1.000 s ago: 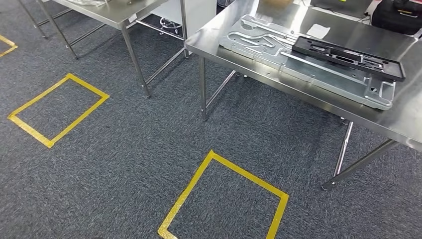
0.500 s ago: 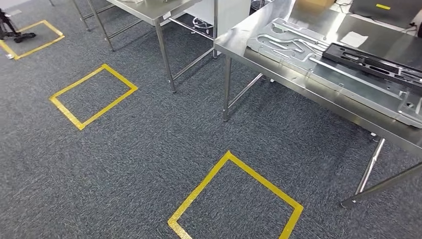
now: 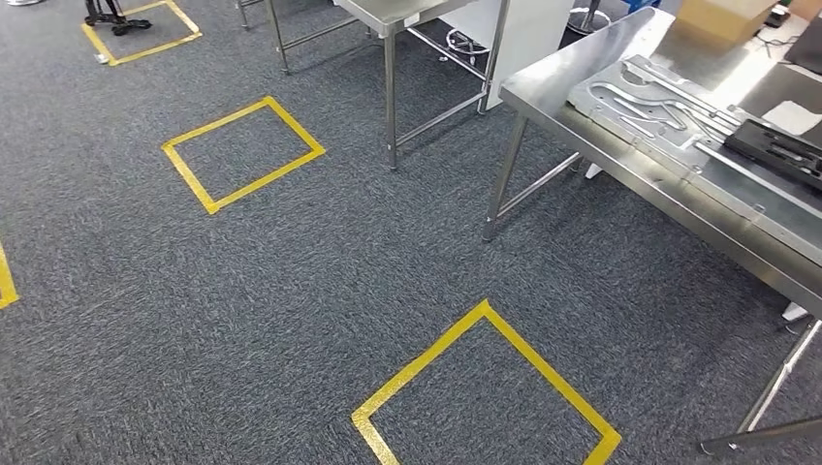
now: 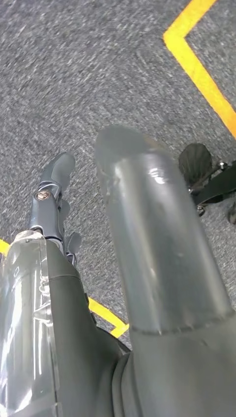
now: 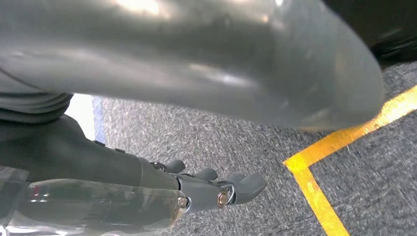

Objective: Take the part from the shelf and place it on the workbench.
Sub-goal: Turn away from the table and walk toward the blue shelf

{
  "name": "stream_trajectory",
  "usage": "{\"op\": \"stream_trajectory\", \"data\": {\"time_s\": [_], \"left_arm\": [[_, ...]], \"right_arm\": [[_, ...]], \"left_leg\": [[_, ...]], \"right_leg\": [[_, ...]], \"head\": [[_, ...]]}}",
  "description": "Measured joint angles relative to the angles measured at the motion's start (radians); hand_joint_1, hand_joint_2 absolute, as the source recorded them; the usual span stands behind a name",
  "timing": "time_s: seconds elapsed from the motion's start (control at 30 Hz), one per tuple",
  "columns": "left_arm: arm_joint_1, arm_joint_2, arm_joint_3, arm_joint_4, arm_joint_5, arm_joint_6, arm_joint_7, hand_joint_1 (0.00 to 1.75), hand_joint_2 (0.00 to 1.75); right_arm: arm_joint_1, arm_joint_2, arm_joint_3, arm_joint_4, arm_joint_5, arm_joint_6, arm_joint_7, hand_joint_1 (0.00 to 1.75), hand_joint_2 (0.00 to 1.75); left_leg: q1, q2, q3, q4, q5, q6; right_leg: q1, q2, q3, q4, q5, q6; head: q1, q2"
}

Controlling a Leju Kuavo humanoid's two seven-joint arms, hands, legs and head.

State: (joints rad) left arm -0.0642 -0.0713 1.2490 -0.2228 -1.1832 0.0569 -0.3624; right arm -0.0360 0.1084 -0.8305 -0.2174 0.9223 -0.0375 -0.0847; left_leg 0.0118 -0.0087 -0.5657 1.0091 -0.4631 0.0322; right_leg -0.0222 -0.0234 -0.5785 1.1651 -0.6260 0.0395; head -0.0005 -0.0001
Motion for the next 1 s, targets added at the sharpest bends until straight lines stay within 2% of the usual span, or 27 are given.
{"op": "stream_trajectory", "data": {"time_s": [0.03, 0.07, 0.1, 0.13, 0.17, 0.23, 0.27, 0.3, 0.37, 0.4, 0.43, 0.5, 0.53, 0.57, 0.6, 0.63, 0.7, 0.73, 0.77, 0.8, 0.87, 0.9, 0.93, 1.0], "left_arm": [[-0.001, 0.0, 0.0, 0.0, 0.0, -0.001, 0.0, 0.0, 0.0], [-0.001, 0.0, 0.0, 0.0, -0.001, -0.001, 0.0, 0.0, 0.0], [0.0, 0.0, 0.0, 0.0, -0.002, -0.002, 0.001, 0.0, 0.0], [0.001, 0.0, 0.0, 0.0, -0.003, -0.002, 0.001, 0.0, 0.0], [0.002, 0.0, 0.0, 0.0, -0.004, -0.002, 0.001, 0.0, 0.0], [0.0, -0.005, -0.001, 0.0, -0.009, 0.003, 0.006, 0.0, 0.0], [-0.002, -0.007, -0.002, 0.0, -0.011, 0.009, 0.009, 0.0, 0.0], [-0.003, -0.008, -0.002, 0.0, -0.011, 0.015, 0.014, 0.0, 0.0], [0.0, -0.008, -0.002, 0.0, -0.012, 0.023, 0.02, 0.0, 0.0], [0.002, -0.008, -0.002, 0.0, -0.011, 0.024, 0.021, 0.0, 0.0], [0.002, -0.009, -0.002, 0.0, -0.011, 0.024, 0.021, 0.0, 0.0], [-0.001, -0.009, -0.002, 0.0, -0.011, 0.023, 0.021, 0.0, 0.0], [-0.002, -0.009, -0.002, 0.0, -0.011, 0.021, 0.021, 0.0, 0.0], [-0.003, -0.009, -0.002, 0.0, -0.011, 0.02, 0.021, 0.0, 0.0], [-0.002, -0.009, -0.002, 0.0, -0.01, 0.018, 0.021, 0.0, 0.0], [0.0, -0.009, -0.002, 0.0, -0.01, 0.016, 0.021, 0.0, 0.0], [0.001, -0.009, -0.002, 0.0, -0.011, 0.014, 0.019, 0.0, 0.0], [0.0, -0.009, -0.003, 0.0, -0.011, 0.013, 0.018, 0.0, 0.0], [-0.002, -0.01, -0.003, 0.0, -0.012, 0.013, 0.016, 0.0, 0.0], [-0.002, -0.01, -0.003, 0.0, -0.012, 0.013, 0.015, 0.0, 0.0], [0.001, -0.01, -0.003, 0.0, -0.013, 0.012, 0.013, 0.0, 0.0], [0.003, -0.011, -0.003, 0.0, -0.013, 0.012, 0.012, 0.0, 0.0], [0.004, -0.011, -0.003, 0.0, -0.013, 0.012, 0.012, 0.0, 0.0], [0.002, -0.012, -0.003, 0.0, -0.014, 0.012, 0.01, 0.0, 0.0]], "right_arm": [[0.002, 0.0, 0.0, 0.0, 0.0, 0.0, 0.001, 0.0, 0.0], [0.003, -0.001, 0.0, 0.0, 0.0, 0.0, 0.002, 0.0, 0.0], [0.004, -0.001, 0.0, 0.0, 0.0, -0.001, 0.003, 0.0, 0.0], [0.005, -0.002, 0.0, 0.0, 0.001, -0.001, 0.003, 0.0, 0.0], [0.005, -0.002, 0.0, 0.0, 0.002, -0.001, 0.004, 0.0, 0.0], [0.005, -0.005, 0.0, 0.001, 0.004, -0.002, 0.004, 0.0, 0.0], [0.005, -0.007, 0.0, 0.001, 0.005, -0.002, 0.004, 0.0, 0.0], [0.004, -0.009, 0.0, 0.001, 0.006, -0.002, 0.005, 0.0, 0.0], [0.0, -0.008, 0.0, 0.001, 0.009, -0.003, 0.004, 0.0, 0.0], [-0.001, -0.008, 0.0, 0.001, 0.01, -0.003, 0.004, 0.0, 0.0], [0.0, -0.007, 0.0, 0.001, 0.011, -0.003, 0.004, 0.0, 0.0], [0.004, -0.007, 0.0, 0.001, 0.012, -0.003, 0.005, 0.0, 0.0], [0.006, -0.007, 0.0, 0.001, 0.012, -0.003, 0.005, 0.0, 0.0], [0.007, -0.007, 0.0, 0.001, 0.012, -0.003, 0.005, 0.0, 0.0], [0.007, -0.007, 0.0, 0.001, 0.012, -0.003, 0.005, 0.0, 0.0], [0.007, -0.007, 0.0, 0.001, 0.012, -0.003, 0.005, 0.0, 0.0], [0.006, -0.007, 0.0, 0.001, 0.012, -0.003, 0.005, 0.0, 0.0], [0.005, -0.008, 0.0, 0.001, 0.013, -0.003, 0.005, 0.0, 0.0], [0.005, -0.008, 0.0, 0.001, 0.013, -0.004, 0.005, 0.0, 0.0], [0.004, -0.008, 0.0, 0.001, 0.013, -0.005, 0.005, 0.0, 0.0], [-0.001, -0.008, 0.0, 0.001, 0.015, -0.006, 0.005, 0.0, 0.0], [-0.004, -0.008, 0.0, 0.001, 0.015, -0.006, 0.005, 0.0, 0.0], [-0.004, -0.008, 0.0, 0.001, 0.016, -0.006, 0.005, 0.0, 0.0], [-0.001, -0.008, 0.0, 0.002, 0.017, -0.006, 0.005, 0.0, 0.0]], "left_leg": [[-0.003, -0.011, -0.004, 0.001, 0.002, 0.003], [-0.006, -0.022, -0.006, 0.001, 0.003, 0.005], [-0.009, -0.035, -0.008, 0.002, 0.004, 0.006], [-0.012, -0.048, -0.008, 0.004, 0.005, 0.007], [-0.014, -0.06, -0.007, 0.005, 0.005, 0.006], [-0.017, -0.083, -0.008, 0.007, 0.007, 0.003], [-0.017, -0.094, -0.011, 0.008, 0.009, -0.001], [-0.016, -0.104, -0.015, 0.008, 0.012, -0.006], [-0.013, -0.121, -0.02, 0.005, 0.018, -0.018], [-0.014, -0.109, -0.024, 0.012, 0.013, -0.023], [-0.016, -0.085, -0.036, 0.037, -0.004, -0.027], [-0.014, -0.026, -0.085, 0.144, -0.068, -0.036], [-0.01, -0.011, -0.116, 0.21, -0.1, -0.042], [-0.005, -0.004, -0.138, 0.261, -0.118, -0.048], [0.0, 0.001, -0.143, 0.279, -0.119, -0.053], [0.005, 0.006, -0.127, 0.255, -0.099, -0.058], [0.01, 0.037, -0.052, 0.121, -0.042, -0.063], [0.01, 0.053, -0.019, 0.06, -0.022, -0.061], [0.008, 0.065, 0.0, 0.023, -0.014, -0.057], [0.005, 0.067, 0.005, 0.011, -0.015, -0.05], [0.002, 0.047, 0.002, 0.01, -0.011, -0.034], [0.002, 0.037, 0.002, 0.006, -0.008, -0.027], [0.003, 0.028, 0.003, 0.002, -0.004, -0.02], [0.005, 0.01, 0.002, -0.003, 0.003, -0.009]], "right_leg": [[0.001, 0.011, -0.034, 0.067, -0.027, -0.002], [0.003, 0.017, -0.057, 0.112, -0.037, -0.005], [0.005, 0.02, -0.064, 0.12, -0.026, -0.009], [0.008, 0.024, -0.051, 0.09, 0.004, -0.016], [0.012, 0.036, -0.022, 0.026, 0.045, -0.025], [0.018, 0.078, 0.037, -0.103, 0.1, -0.043], [0.02, 0.093, 0.052, -0.14, 0.11, -0.048], [0.021, 0.097, 0.057, -0.155, 0.11, -0.05], [0.019, 0.075, 0.061, -0.168, 0.118, -0.054], [0.016, 0.063, 0.066, -0.178, 0.124, -0.058], [0.013, 0.049, 0.07, -0.187, 0.129, -0.062], [0.013, 0.019, 0.074, -0.195, 0.132, -0.067], [0.013, 0.004, 0.073, -0.194, 0.132, -0.068], [0.014, -0.011, 0.072, -0.193, 0.131, -0.067], [0.014, -0.025, 0.071, -0.191, 0.129, -0.065], [0.012, -0.037, 0.071, -0.189, 0.127, -0.062], [0.011, -0.061, 0.072, -0.179, 0.118, -0.051], [0.011, -0.071, 0.073, -0.173, 0.112, -0.044], [0.013, -0.08, 0.074, -0.168, 0.108, -0.037], [0.014, -0.088, 0.075, -0.166, 0.105, -0.03], [0.013, -0.101, 0.08, -0.168, 0.103, -0.018], [0.009, -0.093, 0.081, -0.165, 0.097, -0.012], [0.006, -0.073, 0.076, -0.148, 0.082, -0.008], [0.002, -0.014, 0.035, -0.053, 0.02, -0.004]], "head": [[0.001, 0.0], [0.001, 0.0], [0.001, 0.0], [0.001, 0.0], [0.001, 0.0], [0.0, 0.0], [0.0, 0.0], [-0.001, 0.0], [0.0, 0.0], [-0.001, 0.0], [-0.003, 0.0], [-0.008, 0.0], [-0.01, 0.0], [-0.01, 0.0], [-0.01, 0.0], [-0.01, 0.0], [-0.01, 0.0], [-0.009, 0.0], [-0.008, 0.0], [-0.007, 0.0], [-0.006, 0.0], [-0.004, 0.0], [-0.002, 0.0], [0.004, 0.0]]}}
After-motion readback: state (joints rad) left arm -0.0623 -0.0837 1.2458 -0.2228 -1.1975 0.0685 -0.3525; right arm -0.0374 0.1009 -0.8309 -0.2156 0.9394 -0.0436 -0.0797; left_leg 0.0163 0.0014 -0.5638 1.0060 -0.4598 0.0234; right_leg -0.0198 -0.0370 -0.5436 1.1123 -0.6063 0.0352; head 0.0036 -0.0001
